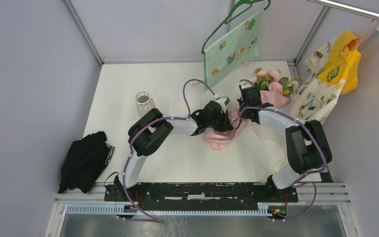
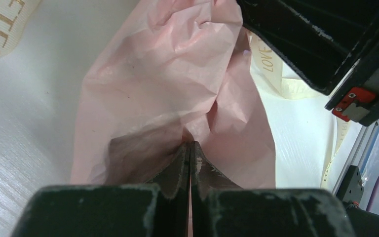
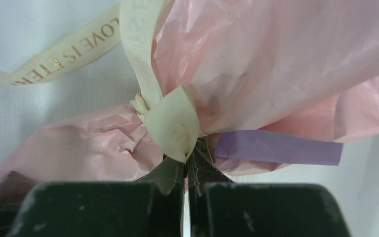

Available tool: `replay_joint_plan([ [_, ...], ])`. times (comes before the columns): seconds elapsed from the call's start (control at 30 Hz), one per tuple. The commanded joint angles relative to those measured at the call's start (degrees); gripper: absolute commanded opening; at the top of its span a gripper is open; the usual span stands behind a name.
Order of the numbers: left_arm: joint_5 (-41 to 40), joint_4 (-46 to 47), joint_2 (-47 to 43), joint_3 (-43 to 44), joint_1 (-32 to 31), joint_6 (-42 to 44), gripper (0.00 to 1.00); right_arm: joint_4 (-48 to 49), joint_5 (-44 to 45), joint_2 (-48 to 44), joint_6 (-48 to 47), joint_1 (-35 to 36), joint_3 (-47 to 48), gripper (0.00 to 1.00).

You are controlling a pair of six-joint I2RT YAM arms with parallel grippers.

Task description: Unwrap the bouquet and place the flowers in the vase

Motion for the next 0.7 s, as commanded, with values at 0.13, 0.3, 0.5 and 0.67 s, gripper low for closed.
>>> replay_joint_plan([
  [0.13,-0.56,1.02,-1.27,-0.53,-0.01,2.0,0.04,0.29,1.8,-5.99,0.64,-0.06,0.93,0.0],
  [0.3,-0.06,1.19,-0.49,-0.13,-0.01,1.65,0.03,-2.25,1.04,-12.26,0.58,-0.13,3.31,0.0],
  [0.5,-0.12,1.29,-0.48,-0.25,-0.01,1.63,0.04,-4.15,-0.57,-16.2,-0.18,-0.1,6.43,0.0],
  [0.67,-0.02,1.29,-0.55,-0.46,-0.02,1.52,0.04,-4.91,-2.17,-17.38,-0.59,-0.06,7.55,0.01],
])
